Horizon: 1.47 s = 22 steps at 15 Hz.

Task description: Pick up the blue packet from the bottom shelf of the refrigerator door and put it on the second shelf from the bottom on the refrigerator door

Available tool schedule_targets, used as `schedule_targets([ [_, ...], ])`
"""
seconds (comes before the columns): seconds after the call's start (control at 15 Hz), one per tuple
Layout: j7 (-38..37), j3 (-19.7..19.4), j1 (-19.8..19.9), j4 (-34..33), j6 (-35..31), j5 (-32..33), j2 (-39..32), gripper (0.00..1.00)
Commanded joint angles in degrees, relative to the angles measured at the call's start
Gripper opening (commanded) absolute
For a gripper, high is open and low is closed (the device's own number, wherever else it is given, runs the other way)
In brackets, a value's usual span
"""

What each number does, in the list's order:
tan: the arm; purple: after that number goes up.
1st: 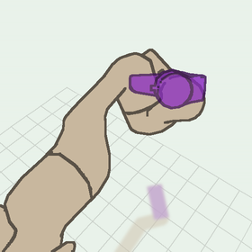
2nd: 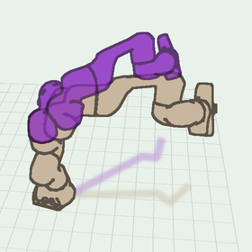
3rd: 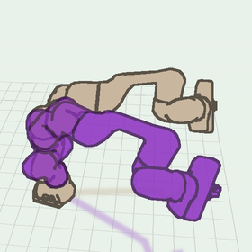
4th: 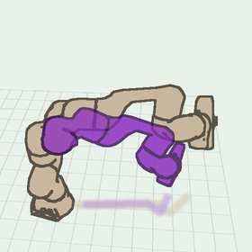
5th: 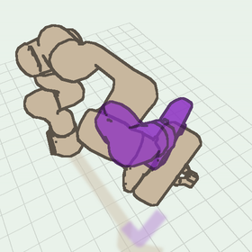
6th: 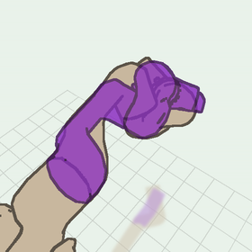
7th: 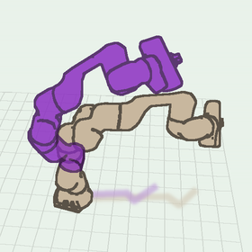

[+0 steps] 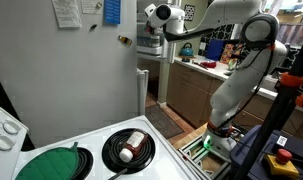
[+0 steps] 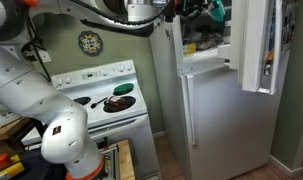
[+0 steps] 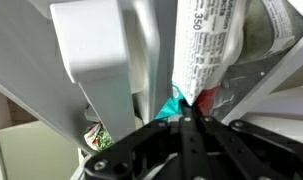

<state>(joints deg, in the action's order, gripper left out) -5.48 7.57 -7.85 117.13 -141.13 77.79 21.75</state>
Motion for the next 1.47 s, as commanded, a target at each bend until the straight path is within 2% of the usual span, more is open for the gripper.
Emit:
schedule_targets([
  [0.0,3.1,0.3,-0.6,1.6,2.0,-2.8,3.2,0.0],
  [0.47,17.0,0.2,-3.3,3.5,2.6,-11.0,6.3,0.0],
  [0.8,24.0,0.3,-3.6,2.9,2.9,-10.9,9.5,0.0],
  [1.13,28.0,-0.1,-3.6,1.4,2.3,-10.6,11.8,0.0],
  [1.4,25.8,-0.2,-3.0,-1.8,0.0,-9.4,10.7,0.0],
])
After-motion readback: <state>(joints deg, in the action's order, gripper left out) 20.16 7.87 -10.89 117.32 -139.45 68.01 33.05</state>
